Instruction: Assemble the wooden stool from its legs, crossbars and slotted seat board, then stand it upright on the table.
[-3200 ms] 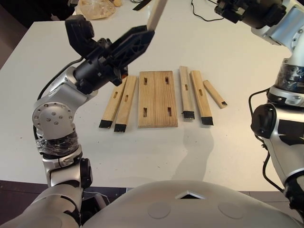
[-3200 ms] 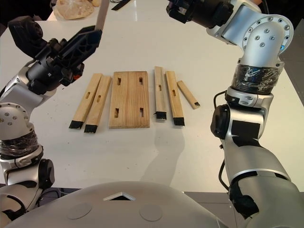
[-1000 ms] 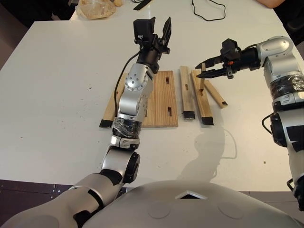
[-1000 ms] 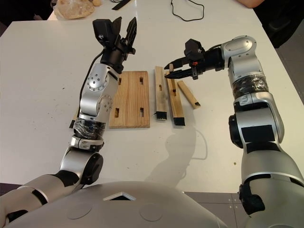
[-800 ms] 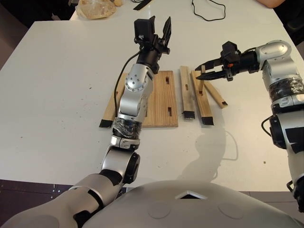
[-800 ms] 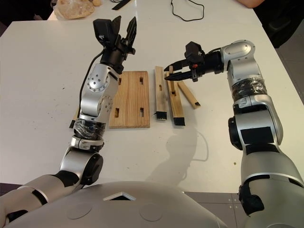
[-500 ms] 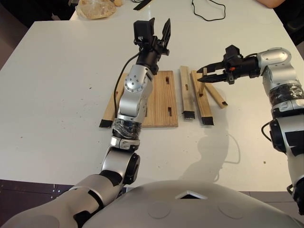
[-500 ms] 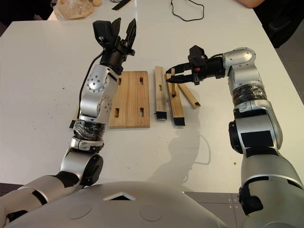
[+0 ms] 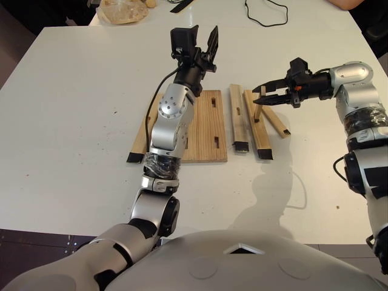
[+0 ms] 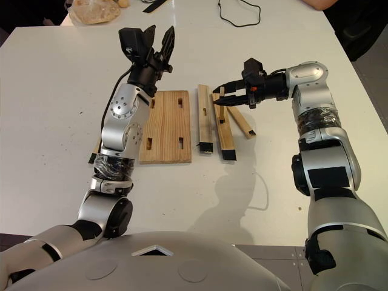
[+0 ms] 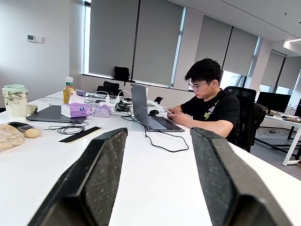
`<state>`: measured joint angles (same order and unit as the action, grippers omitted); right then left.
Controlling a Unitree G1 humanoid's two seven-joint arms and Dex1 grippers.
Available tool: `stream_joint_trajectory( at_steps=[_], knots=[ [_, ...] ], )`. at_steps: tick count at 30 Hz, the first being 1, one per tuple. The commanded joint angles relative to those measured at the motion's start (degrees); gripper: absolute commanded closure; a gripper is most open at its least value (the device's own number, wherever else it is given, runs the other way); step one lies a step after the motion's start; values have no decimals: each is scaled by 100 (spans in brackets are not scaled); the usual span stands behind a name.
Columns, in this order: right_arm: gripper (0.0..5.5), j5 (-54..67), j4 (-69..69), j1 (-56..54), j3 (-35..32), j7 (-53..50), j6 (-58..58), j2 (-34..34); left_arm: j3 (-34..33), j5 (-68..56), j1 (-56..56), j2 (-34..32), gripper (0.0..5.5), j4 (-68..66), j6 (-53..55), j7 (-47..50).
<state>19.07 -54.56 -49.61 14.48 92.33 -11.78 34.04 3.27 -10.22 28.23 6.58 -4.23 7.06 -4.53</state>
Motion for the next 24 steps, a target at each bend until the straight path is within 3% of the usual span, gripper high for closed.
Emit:
stream_joint_trajectory(
  at_steps=[1, 17, 24],
  knots=[
    [420, 51, -55, -152, 193, 16, -82, 105, -26, -74, -78, 62, 301, 110, 127, -19],
    [420, 196, -348, -347, 978, 17, -558, 268, -105, -43, -86, 141, 301, 172, 200, 28],
    [420, 531, -415, -739, 692, 17, -247, 175, -128, -22, -45, 132, 301, 121, 167, 30]
  ],
)
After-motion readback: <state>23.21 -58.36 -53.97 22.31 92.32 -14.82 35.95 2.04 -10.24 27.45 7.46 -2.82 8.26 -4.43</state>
